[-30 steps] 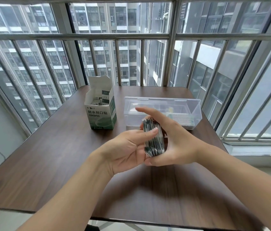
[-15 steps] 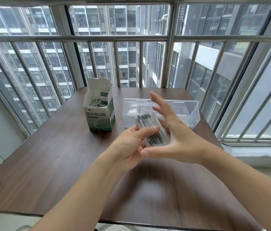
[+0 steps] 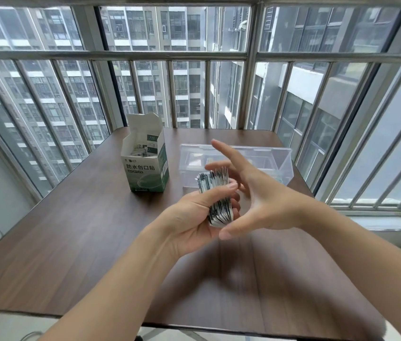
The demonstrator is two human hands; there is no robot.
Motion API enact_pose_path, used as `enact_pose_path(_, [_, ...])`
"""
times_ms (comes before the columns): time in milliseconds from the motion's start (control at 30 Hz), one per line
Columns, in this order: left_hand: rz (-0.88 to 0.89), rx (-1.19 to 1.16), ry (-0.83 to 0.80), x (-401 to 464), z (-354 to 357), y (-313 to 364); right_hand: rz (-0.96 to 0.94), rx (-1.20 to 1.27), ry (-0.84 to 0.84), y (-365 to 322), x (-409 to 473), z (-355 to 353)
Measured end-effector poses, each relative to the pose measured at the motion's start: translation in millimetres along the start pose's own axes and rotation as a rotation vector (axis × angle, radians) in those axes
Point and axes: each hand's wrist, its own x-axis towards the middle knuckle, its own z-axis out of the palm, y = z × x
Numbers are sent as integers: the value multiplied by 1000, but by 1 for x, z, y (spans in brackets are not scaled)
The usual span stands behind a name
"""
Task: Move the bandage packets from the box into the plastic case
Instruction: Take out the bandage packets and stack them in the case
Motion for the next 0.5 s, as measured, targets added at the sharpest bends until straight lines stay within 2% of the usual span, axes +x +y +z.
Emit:
enact_pose_path(100, [-5, 36, 5, 0, 3, 1, 0, 57, -10, 0, 4, 4])
enact_pose_path(233, [4, 198, 25, -2, 11, 2, -29, -273, -9, 1, 10, -2])
enact_pose_path(300, [-18, 234, 37, -3, 11, 4, -39, -361, -30, -2, 11, -3])
enact_pose_path(500, [-54, 293, 13, 1, 10, 15, -108, -275, 37, -1, 17, 3])
